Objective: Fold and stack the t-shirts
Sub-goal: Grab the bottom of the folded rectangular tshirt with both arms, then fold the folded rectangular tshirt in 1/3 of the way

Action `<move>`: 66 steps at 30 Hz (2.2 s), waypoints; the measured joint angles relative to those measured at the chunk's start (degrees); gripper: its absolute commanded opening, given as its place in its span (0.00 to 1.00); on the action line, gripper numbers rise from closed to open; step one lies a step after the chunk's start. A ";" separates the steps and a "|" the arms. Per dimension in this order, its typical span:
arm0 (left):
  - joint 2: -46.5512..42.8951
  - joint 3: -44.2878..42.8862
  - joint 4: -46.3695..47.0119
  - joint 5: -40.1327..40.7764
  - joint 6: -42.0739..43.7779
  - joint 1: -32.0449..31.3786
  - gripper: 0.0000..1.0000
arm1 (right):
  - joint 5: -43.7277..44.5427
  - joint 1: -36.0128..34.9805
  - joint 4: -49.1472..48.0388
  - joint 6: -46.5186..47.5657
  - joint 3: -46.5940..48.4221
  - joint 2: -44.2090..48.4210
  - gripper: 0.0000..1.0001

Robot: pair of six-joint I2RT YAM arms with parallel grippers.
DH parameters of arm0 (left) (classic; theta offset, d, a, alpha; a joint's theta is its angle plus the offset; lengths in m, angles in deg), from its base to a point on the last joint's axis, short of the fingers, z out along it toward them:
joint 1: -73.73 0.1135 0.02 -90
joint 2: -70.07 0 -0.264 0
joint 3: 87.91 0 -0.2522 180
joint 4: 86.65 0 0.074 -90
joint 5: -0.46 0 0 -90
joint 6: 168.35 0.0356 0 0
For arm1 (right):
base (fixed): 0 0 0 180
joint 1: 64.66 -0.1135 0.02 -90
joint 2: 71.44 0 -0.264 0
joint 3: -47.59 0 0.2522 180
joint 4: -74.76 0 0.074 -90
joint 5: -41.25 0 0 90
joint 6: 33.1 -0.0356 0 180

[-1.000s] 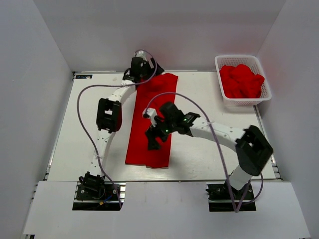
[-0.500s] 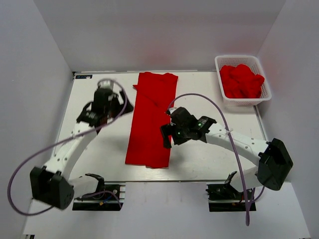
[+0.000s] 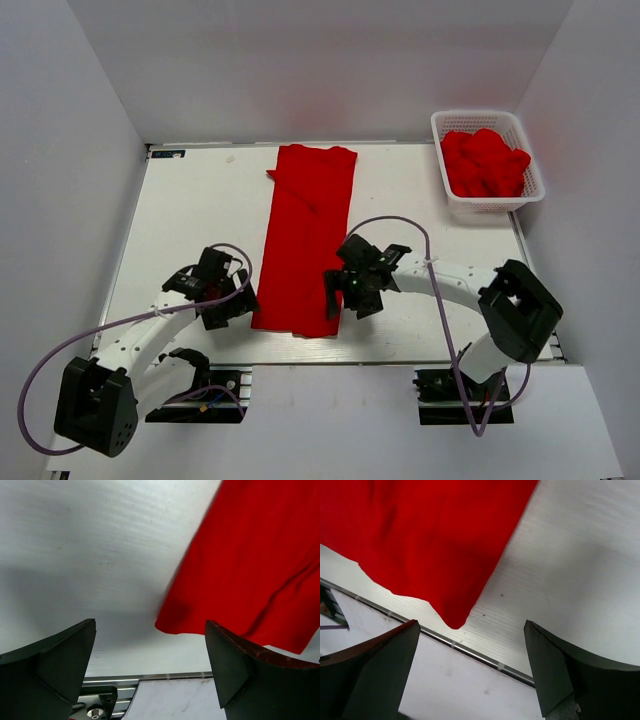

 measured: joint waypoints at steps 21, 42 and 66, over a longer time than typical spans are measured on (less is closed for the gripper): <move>6.03 3.69 12.41 -1.99 -2.05 -5.95 0.61 | -12.09 -0.09 -2.47 -1.60 2.91 -10.60 0.66; 1.14 3.15 6.16 -3.67 -3.50 -8.68 0.00 | -9.44 -0.09 -2.89 -2.45 1.88 -3.63 0.00; 28.89 -30.05 9.03 5.60 -1.73 -4.46 0.00 | -2.97 11.82 4.79 5.66 26.32 -17.51 0.00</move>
